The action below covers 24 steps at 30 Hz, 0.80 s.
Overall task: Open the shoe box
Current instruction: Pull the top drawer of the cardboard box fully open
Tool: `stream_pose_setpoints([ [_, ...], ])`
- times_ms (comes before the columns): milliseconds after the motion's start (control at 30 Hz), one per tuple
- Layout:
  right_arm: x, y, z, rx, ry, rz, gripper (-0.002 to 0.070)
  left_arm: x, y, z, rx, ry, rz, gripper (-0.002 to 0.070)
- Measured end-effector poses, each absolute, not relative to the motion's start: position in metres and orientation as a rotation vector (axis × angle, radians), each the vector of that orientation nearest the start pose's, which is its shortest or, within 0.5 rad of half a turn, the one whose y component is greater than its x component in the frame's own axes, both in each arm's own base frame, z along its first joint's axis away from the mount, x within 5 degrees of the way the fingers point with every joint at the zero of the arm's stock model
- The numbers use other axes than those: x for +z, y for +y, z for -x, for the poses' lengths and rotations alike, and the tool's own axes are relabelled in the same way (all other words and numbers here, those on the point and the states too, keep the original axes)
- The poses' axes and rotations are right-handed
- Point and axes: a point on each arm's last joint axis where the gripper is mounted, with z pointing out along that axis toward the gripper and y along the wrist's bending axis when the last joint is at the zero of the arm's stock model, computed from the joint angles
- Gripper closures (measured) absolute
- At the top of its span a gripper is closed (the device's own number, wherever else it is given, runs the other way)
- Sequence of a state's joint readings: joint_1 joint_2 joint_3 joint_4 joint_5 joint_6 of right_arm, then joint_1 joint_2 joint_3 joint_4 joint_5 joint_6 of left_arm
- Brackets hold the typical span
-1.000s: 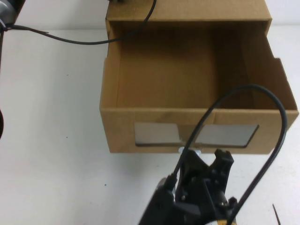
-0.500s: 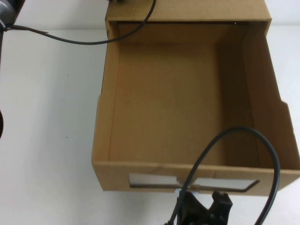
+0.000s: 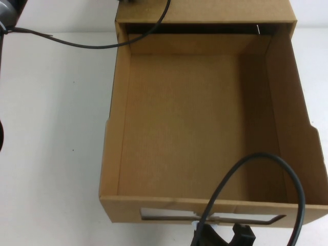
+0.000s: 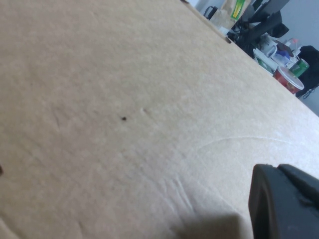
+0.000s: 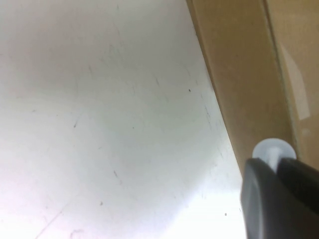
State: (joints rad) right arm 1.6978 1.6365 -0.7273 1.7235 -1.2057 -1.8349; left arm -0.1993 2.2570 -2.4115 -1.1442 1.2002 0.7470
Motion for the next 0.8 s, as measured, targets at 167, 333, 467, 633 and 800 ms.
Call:
stream_pose_setpoints([
  [167,0.201,0.265,-0.051,-0.498,1.561,1.198,0.0650,0.372,-0.172,-0.462,-1.148,1.854,-0.850,0.0683],
  [333,0.203,0.266,-0.049,-0.442,1.583,1.185,0.0510,0.376,-0.171,-0.461,-1.132,1.852,-0.857,0.0683],
  [467,0.210,0.263,-0.049,-0.408,1.593,1.160,0.0351,0.379,-0.170,-0.458,-1.095,1.860,-0.871,0.0682],
  [633,0.220,0.260,-0.049,-0.367,1.597,1.136,0.0309,0.388,-0.167,-0.451,-1.047,1.864,-0.895,0.0682],
  [800,0.233,0.255,-0.048,-0.311,1.597,1.106,0.0340,0.407,-0.164,-0.439,-0.981,1.822,-0.946,0.0682],
])
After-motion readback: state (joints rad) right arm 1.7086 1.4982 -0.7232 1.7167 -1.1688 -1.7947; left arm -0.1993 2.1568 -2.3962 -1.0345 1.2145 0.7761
